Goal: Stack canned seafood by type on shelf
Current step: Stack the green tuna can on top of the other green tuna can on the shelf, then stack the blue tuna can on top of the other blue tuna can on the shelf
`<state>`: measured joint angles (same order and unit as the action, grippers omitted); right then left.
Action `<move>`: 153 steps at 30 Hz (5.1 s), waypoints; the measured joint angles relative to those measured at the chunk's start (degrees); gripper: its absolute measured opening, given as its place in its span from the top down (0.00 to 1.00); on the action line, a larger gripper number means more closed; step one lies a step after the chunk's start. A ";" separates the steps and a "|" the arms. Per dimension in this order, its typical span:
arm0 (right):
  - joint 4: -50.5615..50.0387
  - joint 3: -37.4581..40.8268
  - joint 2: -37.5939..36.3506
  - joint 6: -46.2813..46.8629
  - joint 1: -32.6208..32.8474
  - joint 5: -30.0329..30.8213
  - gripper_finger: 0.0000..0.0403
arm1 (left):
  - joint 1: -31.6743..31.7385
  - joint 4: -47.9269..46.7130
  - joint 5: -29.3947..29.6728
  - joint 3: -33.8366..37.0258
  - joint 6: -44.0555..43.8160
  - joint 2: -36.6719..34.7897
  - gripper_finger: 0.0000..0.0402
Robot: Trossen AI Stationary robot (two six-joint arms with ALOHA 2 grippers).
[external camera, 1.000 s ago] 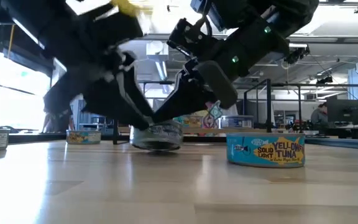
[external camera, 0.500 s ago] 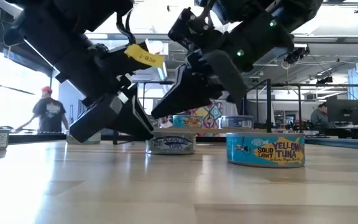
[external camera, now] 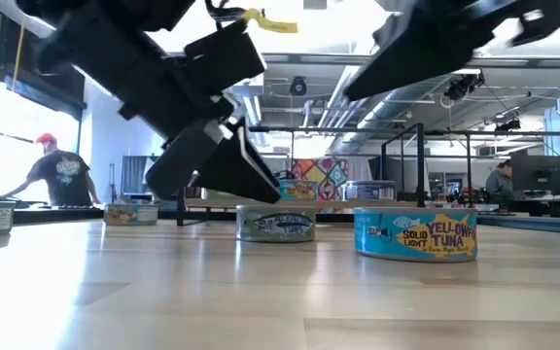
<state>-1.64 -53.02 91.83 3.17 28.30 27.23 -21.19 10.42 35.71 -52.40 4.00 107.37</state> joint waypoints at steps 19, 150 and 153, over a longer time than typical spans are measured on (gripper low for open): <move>26.12 13.64 -1.94 1.60 6.75 -1.90 1.00 | 2.64 0.36 -3.66 -0.43 7.69 4.59 0.98; 25.41 13.62 -1.94 0.88 6.73 -2.11 1.00 | 42.55 -20.16 -2.83 -11.20 10.20 -11.39 0.75; 25.44 13.62 -1.94 0.86 6.60 -2.11 1.00 | 39.83 -20.24 -2.82 -13.73 11.42 -12.42 0.76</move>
<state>23.79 -39.40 89.89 4.03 34.89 25.12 18.64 -9.81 32.89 -66.13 15.41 94.95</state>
